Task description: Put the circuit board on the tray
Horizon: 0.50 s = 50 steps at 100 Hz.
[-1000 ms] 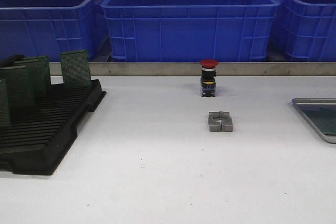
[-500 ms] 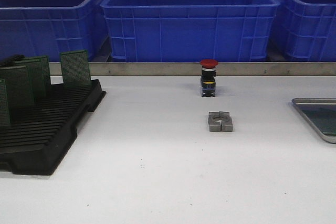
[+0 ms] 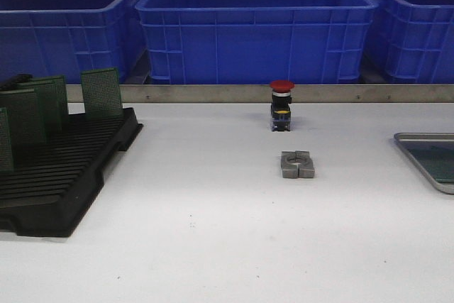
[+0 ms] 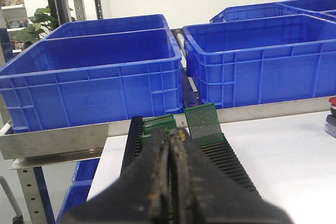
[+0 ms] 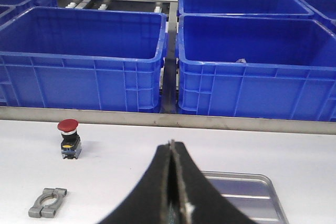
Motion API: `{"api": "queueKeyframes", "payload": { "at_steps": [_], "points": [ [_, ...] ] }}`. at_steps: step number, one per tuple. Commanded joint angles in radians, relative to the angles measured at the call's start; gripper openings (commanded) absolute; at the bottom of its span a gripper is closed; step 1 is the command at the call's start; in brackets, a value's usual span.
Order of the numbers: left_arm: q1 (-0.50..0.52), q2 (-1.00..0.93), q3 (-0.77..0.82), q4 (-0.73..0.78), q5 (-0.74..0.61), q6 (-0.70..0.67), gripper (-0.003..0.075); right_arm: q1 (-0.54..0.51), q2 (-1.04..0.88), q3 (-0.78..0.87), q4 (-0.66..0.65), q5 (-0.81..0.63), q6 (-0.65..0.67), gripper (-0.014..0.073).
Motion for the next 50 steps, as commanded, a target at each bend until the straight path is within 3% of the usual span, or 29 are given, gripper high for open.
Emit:
{"api": "queueKeyframes", "payload": {
  "at_steps": [1, 32, 50],
  "points": [
    [0.002, -0.035, -0.002, -0.012, -0.075, -0.011, -0.0018, 0.026, -0.034, 0.023, -0.09, -0.13, 0.085, -0.0069],
    [0.002, -0.035, -0.002, -0.012, -0.075, -0.011, -0.0018, 0.081, -0.203, 0.158, -0.116, -0.162, 0.103, -0.0069],
    [0.002, -0.035, -0.002, -0.012, -0.075, -0.011, -0.0018, 0.081, -0.202, 0.228, -0.117, -0.242, 0.103, -0.0069]
  ]
}}
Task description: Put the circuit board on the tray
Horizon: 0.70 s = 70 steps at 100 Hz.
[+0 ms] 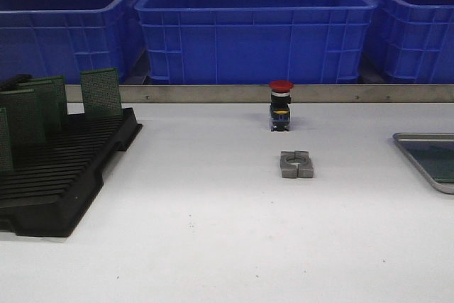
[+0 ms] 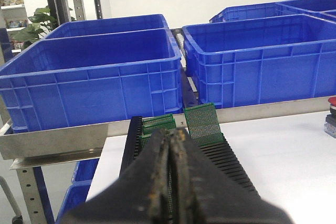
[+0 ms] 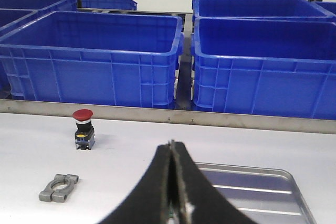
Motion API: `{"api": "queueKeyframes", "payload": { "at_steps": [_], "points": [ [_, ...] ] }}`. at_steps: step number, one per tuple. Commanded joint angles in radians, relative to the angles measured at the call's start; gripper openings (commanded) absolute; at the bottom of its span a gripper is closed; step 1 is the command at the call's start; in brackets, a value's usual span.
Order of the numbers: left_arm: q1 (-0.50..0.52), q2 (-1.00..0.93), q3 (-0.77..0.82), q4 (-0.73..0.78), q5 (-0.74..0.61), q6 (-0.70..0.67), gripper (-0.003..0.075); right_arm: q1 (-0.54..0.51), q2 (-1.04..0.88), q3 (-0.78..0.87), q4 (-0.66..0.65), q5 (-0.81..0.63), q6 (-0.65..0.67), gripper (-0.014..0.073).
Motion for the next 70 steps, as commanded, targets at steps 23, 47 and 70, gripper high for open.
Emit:
{"api": "queueKeyframes", "payload": {
  "at_steps": [23, 47, 70],
  "points": [
    [0.002, -0.035, -0.002, -0.012, -0.075, -0.011, -0.0018, 0.001, -0.023, 0.1, -0.014, -0.296, 0.001, -0.0069],
    [0.002, -0.035, -0.002, -0.012, -0.075, -0.011, -0.0018, 0.001, -0.023, 0.131, -0.013, -0.355, 0.001, -0.0069],
    [0.002, -0.035, -0.002, -0.012, -0.075, -0.011, -0.0018, 0.001, -0.023, 0.131, -0.013, -0.357, 0.001, -0.0069]
  ]
}}
